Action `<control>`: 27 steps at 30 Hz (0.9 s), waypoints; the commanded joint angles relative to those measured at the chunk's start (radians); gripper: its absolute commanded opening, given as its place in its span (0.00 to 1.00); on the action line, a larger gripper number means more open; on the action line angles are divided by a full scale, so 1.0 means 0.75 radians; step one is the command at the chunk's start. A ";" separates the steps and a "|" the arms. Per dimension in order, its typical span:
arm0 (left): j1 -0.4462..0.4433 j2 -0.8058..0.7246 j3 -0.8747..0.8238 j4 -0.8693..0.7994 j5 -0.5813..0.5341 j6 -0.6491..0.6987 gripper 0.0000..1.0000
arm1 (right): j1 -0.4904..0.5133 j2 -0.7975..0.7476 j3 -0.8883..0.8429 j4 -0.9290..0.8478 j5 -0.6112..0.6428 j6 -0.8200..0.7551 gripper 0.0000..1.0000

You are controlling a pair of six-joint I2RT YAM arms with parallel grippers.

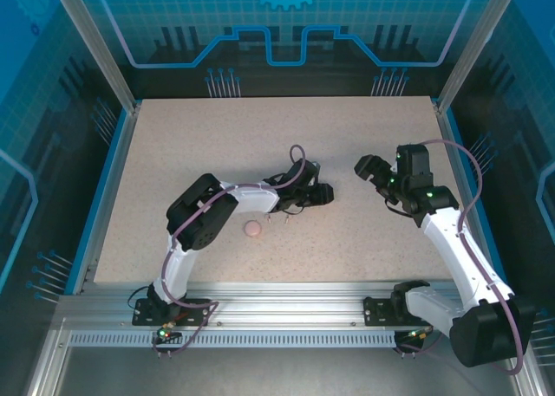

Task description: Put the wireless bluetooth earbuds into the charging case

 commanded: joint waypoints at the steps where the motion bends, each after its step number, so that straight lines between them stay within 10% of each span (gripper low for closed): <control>1: 0.023 -0.063 0.014 -0.068 -0.029 0.060 0.50 | -0.015 -0.033 0.031 -0.043 -0.002 -0.015 0.87; 13: 0.167 -0.519 -0.204 -0.070 -0.120 0.261 0.67 | 0.079 -0.029 0.005 -0.081 0.045 -0.017 0.87; 20: 0.276 -0.821 -0.356 -0.089 -0.156 0.380 0.99 | 0.378 0.113 0.057 -0.087 0.188 0.026 0.86; 27: 0.395 -1.084 -0.531 -0.013 -0.184 0.441 0.99 | 0.697 0.404 0.213 -0.111 0.315 0.141 0.86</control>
